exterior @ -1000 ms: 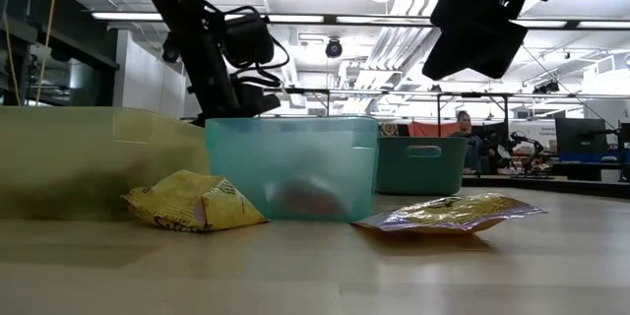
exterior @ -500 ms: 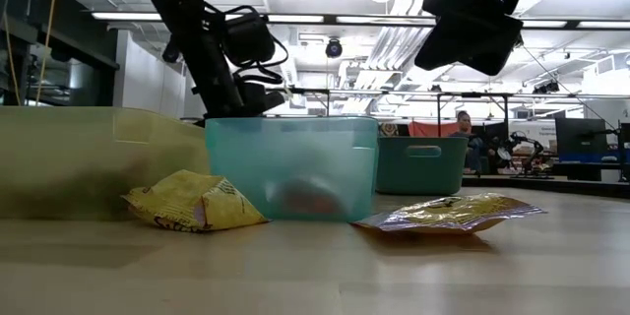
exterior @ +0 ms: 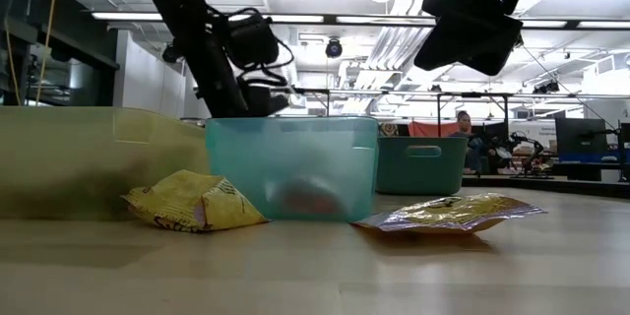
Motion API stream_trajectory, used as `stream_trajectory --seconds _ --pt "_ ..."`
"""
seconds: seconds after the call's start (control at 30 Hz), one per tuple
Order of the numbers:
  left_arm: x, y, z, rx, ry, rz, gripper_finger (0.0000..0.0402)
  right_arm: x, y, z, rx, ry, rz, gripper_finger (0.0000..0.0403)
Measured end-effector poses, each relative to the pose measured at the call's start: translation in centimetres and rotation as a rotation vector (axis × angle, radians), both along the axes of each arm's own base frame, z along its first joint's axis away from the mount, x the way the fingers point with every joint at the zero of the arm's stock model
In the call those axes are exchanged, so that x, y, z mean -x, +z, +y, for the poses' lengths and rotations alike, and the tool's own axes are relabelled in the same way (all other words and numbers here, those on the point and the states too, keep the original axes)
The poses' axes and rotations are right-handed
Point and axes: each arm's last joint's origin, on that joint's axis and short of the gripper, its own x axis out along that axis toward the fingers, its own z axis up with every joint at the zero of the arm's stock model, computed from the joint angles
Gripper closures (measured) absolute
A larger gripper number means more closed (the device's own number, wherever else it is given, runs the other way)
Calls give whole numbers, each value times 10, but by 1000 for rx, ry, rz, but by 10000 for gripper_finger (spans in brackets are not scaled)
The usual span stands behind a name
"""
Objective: Sort candy
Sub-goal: Put the yellow candy into the blue bin
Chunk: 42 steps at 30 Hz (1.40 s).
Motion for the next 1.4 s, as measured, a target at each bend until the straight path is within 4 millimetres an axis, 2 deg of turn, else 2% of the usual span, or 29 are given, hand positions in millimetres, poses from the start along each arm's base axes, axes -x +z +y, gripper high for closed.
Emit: stream_trajectory --seconds 0.23,0.37,0.63,0.93,1.2,1.4 --pt "8 40 -1 -80 25 -126 399 0 0 0 1 1 1 222" --pt "13 49 -2 -93 11 -132 395 0 0 0 18 16 -5 222" --pt "18 22 -12 -33 33 -24 389 0 0 0 18 16 -6 222" --pt "18 1 -15 -24 29 2 342 0 0 0 12 12 -6 222" --pt "14 -2 -14 -27 28 -20 289 0 0 0 11 12 -7 222" --pt "14 -2 -14 -30 28 -29 278 0 0 0 9 10 -7 222"
